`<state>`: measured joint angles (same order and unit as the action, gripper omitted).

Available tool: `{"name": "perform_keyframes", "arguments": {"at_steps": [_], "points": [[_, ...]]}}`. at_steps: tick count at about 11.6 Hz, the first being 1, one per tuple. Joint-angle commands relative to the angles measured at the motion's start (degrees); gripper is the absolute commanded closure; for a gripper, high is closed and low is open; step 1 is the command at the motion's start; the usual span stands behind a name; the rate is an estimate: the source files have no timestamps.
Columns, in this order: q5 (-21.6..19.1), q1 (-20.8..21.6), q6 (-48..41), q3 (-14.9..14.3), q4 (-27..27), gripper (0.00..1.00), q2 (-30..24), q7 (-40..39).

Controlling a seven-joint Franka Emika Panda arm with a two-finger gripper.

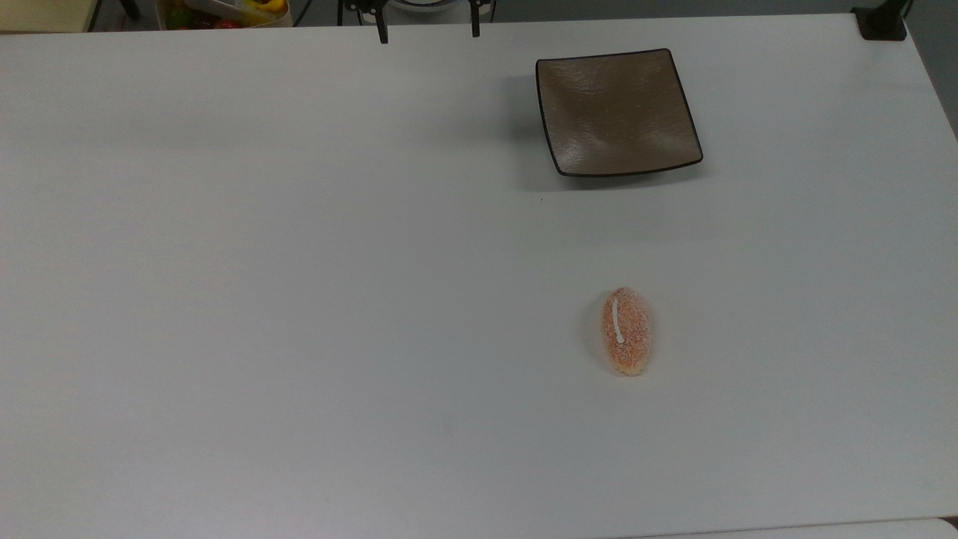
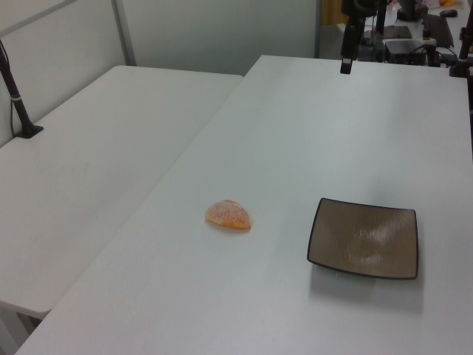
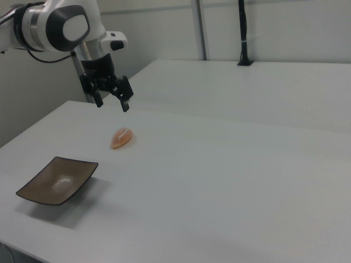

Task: Bread is placed on a ceramic plate
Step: 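Move the open gripper over the orange bread roll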

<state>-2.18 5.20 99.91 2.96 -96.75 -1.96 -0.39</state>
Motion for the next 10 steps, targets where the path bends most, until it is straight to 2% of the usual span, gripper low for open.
{"name": "perform_keyframes", "arguments": {"at_steps": [1, 10], "points": [[-0.99, -0.97, 0.99, -0.22, 1.37, 0.00, 1.16, -0.85], [-1.07, -0.36, 0.29, -0.23, 1.91, 0.00, 1.43, -1.11]]}}
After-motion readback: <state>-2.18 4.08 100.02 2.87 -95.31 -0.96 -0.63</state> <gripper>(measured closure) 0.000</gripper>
